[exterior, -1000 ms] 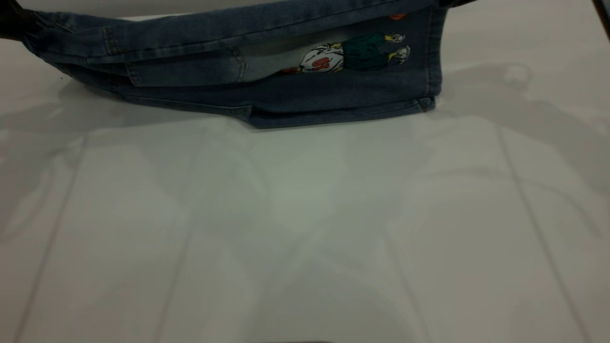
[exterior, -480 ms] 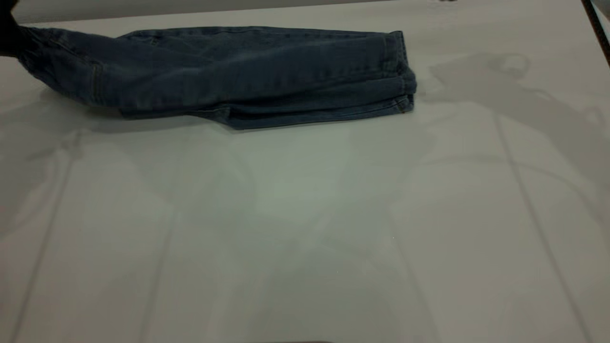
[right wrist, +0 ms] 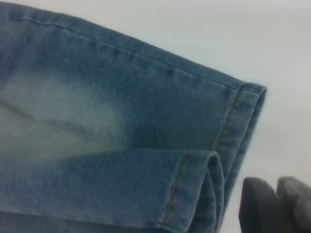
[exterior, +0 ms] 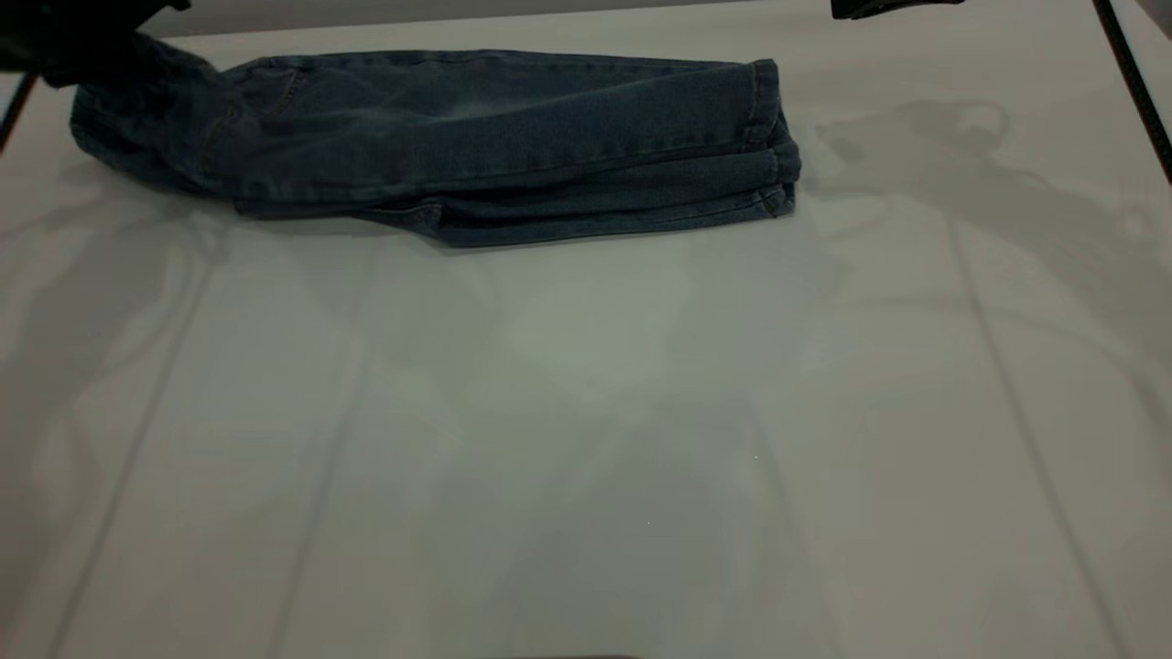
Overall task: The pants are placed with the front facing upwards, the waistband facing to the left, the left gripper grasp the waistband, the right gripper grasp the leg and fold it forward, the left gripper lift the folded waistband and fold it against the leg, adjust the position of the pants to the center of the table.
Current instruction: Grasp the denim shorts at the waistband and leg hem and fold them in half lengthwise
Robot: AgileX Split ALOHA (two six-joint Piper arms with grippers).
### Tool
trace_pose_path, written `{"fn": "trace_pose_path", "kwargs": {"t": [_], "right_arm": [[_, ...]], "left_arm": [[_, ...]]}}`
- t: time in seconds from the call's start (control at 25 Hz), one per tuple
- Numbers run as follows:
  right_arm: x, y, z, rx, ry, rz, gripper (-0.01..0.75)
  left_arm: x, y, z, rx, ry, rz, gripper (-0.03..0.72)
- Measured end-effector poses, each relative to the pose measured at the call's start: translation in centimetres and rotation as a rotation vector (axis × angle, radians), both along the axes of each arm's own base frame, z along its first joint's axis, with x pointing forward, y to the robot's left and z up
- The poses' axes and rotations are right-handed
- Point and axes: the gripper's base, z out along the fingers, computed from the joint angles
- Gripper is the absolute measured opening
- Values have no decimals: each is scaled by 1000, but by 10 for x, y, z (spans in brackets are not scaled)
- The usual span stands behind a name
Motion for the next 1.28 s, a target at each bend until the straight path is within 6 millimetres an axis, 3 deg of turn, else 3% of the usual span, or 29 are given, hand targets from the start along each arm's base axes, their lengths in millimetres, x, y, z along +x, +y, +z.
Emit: {"fn": "trace_pose_path", "kwargs": {"t": [0.16, 0.36, 0.48, 0.56, 0.68, 0.88, 1.08, 1.28], "right_arm": [[0, 0, 0, 2, 0, 1, 26], [-1, 2, 1, 17, 2, 18, 28], [-2, 4, 1, 36, 6, 35, 43], [-2, 6, 1, 55, 12, 43, 66], [-4, 9, 2, 97, 26, 64, 130], [-8, 16, 4, 170, 53, 106, 341], [-11, 19, 5, 219, 87, 128, 496], [-12, 20, 5, 226, 97, 131, 522]], "left_arm": [[15, -4, 0, 89, -96, -33, 76], [20, -9, -10, 138, -106, -78, 87], [19, -13, -13, 171, -86, -134, 136], [20, -13, -13, 189, -85, -157, 208], [22, -14, -10, 189, -89, -162, 340], [37, -18, 7, 155, -50, -203, 510], [45, -30, 33, 97, 175, -362, 542], [45, -37, 68, 67, 360, -502, 542]]}}
